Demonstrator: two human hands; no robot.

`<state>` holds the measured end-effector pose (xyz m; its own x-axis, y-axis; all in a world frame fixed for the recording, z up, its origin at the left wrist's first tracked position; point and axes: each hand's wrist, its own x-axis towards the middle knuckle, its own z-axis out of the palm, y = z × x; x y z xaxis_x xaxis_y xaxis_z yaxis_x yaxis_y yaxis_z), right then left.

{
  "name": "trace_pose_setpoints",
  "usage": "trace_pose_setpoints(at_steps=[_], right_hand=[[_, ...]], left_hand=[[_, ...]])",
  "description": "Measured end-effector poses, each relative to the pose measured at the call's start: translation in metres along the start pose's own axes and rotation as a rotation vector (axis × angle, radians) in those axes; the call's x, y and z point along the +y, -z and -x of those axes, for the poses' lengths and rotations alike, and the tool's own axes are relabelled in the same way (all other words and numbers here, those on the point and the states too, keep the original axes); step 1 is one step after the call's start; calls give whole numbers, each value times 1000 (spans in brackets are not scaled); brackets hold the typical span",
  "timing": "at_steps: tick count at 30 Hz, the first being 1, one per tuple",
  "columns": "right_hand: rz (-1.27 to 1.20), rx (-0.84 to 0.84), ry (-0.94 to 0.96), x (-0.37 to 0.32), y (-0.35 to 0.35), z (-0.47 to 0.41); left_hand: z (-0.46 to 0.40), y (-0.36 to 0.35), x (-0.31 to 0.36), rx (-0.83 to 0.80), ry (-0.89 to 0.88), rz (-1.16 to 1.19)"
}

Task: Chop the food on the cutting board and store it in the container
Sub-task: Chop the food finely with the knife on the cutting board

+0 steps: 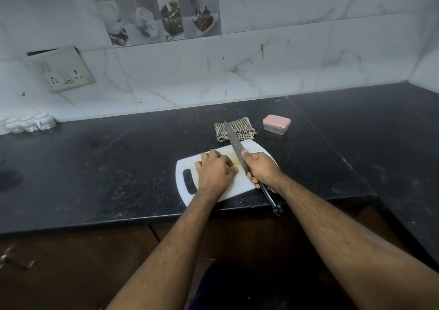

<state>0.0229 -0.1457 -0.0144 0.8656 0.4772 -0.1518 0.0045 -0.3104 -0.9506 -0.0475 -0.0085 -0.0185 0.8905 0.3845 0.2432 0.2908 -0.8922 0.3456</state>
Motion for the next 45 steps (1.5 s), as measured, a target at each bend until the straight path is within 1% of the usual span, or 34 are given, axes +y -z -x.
trace_pose_setpoints(at_steps=[2,5,9,12,16,18,21,23,25,27,31,36,45], right_hand=[[34,15,11,1,0,-2],[132,-1,34,-1,-2,-2],[208,-60,43,-7,-4,-2],[214,-117,-13,-10,-4,-3],[156,-240,-92,-12,2,-3],[199,-261,-95,-12,6,0],[340,-169,-31,-11,9,7],[536,-99,34,-16,8,13],[746,-64,91,-20,5,19],[864,-45,111,-21,0,22],[999,-14,149,-21,-10,27],[1121,-39,147,-27,-18,29],[1169,-38,128,-28,-22,33]], left_hand=[[4,0,-11,40,77,10],[7,-1,-22,48,158,64],[12,0,-20,38,127,48],[18,-2,-22,38,120,53],[20,-4,-22,68,135,96],[20,-4,-21,76,135,92],[18,-6,-23,71,144,114],[18,-7,-24,65,136,131],[18,-7,-24,61,128,134],[19,-6,-24,64,128,134],[19,-5,-23,74,127,139],[19,-4,-23,67,127,147],[19,-3,-23,59,134,150]])
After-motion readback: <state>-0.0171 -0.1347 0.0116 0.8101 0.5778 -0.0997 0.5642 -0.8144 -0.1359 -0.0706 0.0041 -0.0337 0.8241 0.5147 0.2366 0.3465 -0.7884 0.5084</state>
